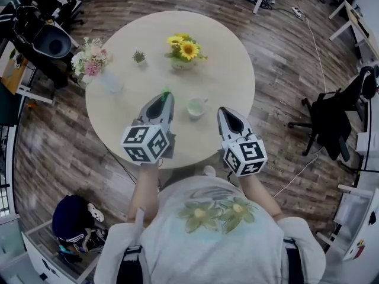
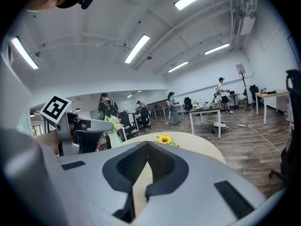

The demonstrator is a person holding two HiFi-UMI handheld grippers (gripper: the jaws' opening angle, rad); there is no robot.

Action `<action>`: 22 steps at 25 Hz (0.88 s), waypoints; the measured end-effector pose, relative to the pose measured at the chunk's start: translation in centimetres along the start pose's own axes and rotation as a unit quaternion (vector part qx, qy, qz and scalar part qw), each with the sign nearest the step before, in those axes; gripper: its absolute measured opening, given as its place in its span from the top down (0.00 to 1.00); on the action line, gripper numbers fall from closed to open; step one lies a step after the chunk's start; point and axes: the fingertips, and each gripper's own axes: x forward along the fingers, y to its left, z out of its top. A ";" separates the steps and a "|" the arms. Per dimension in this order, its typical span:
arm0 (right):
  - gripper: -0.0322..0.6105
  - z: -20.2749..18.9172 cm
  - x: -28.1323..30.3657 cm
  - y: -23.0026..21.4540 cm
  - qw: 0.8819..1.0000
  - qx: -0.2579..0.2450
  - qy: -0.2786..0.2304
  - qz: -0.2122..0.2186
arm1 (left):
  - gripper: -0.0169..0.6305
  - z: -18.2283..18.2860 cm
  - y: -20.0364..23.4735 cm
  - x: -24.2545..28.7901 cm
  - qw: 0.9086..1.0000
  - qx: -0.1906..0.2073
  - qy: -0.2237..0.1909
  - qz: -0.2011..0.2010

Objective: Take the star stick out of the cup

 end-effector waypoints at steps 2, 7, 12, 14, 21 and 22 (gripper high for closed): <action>0.93 -0.1 0.0 0.1 1.000 0.000 0.000 0.003 | 0.95 0.2 -0.3 -0.4 1.000 0.005 -0.003 0.002; 0.93 0.0 0.0 0.2 1.000 -0.001 -0.001 0.009 | 0.95 0.5 -0.7 -1.1 1.000 0.028 -0.007 0.012; 0.93 0.2 -0.1 0.4 1.000 -0.003 -0.001 0.015 | 0.95 0.3 -1.1 -1.5 0.999 0.040 -0.006 0.020; 0.92 0.2 -0.1 0.4 1.000 -0.004 -0.001 0.018 | 0.95 0.2 -1.4 -1.5 0.998 0.055 -0.004 0.024; 0.93 0.1 0.0 1.2 0.999 -0.009 0.003 0.032 | 0.95 0.7 -2.4 -1.9 0.995 0.099 -0.006 0.028; 0.93 0.1 0.1 1.4 0.999 -0.010 0.003 0.035 | 0.95 0.7 -2.5 -1.9 0.994 0.103 -0.006 0.027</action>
